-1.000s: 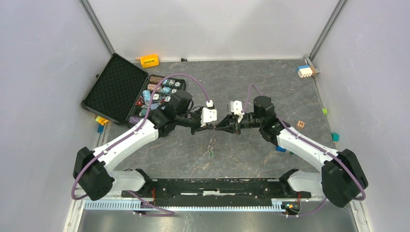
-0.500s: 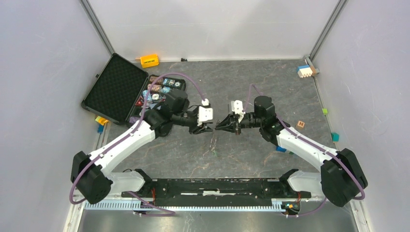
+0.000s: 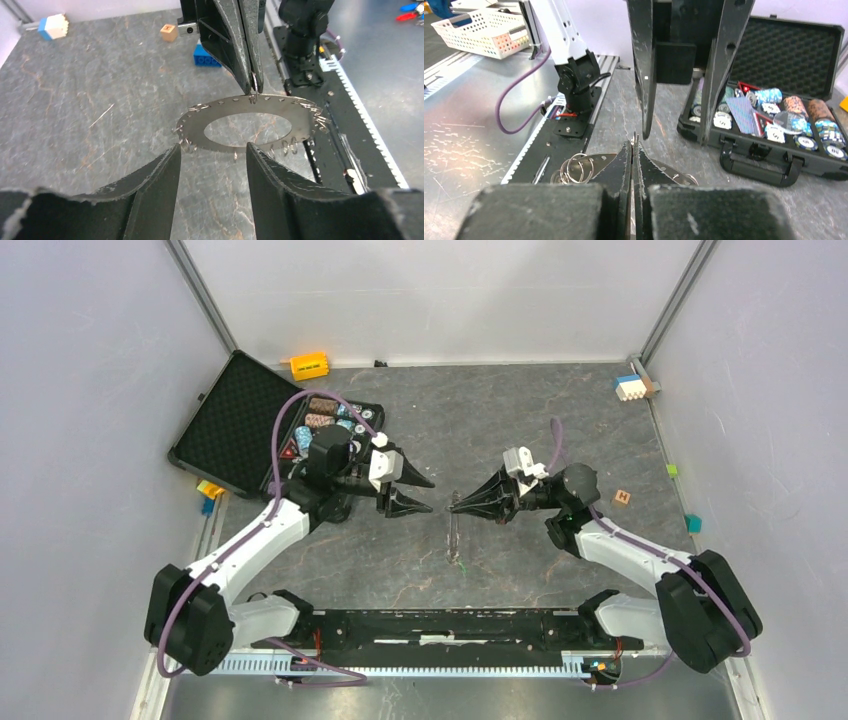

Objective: Put the keys on the keyring

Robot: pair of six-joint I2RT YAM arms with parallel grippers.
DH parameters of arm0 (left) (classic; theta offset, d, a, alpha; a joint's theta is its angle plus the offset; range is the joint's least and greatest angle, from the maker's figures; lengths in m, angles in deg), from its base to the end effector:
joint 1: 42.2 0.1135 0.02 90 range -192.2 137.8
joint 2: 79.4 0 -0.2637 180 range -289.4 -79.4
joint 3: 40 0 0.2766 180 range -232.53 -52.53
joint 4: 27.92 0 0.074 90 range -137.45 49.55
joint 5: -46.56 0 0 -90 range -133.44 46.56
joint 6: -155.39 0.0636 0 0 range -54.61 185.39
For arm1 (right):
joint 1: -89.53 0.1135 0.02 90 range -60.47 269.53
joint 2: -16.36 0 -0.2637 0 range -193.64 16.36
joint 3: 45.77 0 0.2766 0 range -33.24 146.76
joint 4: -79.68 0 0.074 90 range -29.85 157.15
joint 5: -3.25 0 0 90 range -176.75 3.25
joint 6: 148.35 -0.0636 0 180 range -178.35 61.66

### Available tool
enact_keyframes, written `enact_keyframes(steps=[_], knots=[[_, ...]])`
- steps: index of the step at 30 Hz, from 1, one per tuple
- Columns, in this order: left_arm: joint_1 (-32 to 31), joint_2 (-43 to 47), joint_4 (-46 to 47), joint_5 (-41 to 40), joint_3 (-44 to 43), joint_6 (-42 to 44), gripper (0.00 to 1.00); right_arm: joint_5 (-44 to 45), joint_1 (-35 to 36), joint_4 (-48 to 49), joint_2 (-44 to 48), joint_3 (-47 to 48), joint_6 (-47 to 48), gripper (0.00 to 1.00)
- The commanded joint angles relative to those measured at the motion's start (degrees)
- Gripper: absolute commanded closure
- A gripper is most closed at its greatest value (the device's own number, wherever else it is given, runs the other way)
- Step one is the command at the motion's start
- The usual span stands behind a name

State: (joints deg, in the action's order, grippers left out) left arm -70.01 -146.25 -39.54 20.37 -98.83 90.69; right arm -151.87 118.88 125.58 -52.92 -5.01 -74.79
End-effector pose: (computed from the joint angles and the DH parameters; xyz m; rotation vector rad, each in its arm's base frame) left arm 0.2267 -0.1841 0.2831 1.4216 1.1824 -1.0800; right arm 0.2035 0.1806 0.2582 -1.1770 1.0806 1.3480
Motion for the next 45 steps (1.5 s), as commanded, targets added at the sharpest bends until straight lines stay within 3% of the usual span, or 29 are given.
enact_keyframes(steps=[1,16,20,29,32,37,42,45], knots=[[-0.2,-1.4,19.2,7.6,2.6,-14.0,0.44,-0.6,0.0,14.8,-0.7,0.1,-8.8,1.00],[-4.3,-5.4,38.8,7.7,5.2,-29.9,0.55,1.2,0.0,14.1,-3.7,1.1,-9.0,1.00],[-4.7,-5.7,37.3,7.4,4.7,-29.2,0.62,1.6,-0.1,9.8,-3.6,1.8,-6.4,1.00],[-5.3,-4.7,25.0,5.1,3.5,-19.1,0.84,2.4,0.0,1.9,-2.4,3.0,-0.9,1.00],[-5.4,-4.3,19.8,3.8,2.6,-15.3,0.82,2.7,0.0,-0.8,-1.9,3.3,0.9,1.00],[-5.3,-2.4,14.0,2.0,2.6,-9.6,0.67,3.3,0.0,-11.0,-0.3,5.3,8.1,1.00],[-4.6,-1.1,11.8,1.5,3.1,-6.7,0.64,3.7,0.0,-20.0,1.2,6.8,14.7,1.00],[-4.6,-1.3,11.9,1.4,2.8,-6.3,0.67,4.2,0.0,-22.5,2.0,6.8,15.9,1.00]])
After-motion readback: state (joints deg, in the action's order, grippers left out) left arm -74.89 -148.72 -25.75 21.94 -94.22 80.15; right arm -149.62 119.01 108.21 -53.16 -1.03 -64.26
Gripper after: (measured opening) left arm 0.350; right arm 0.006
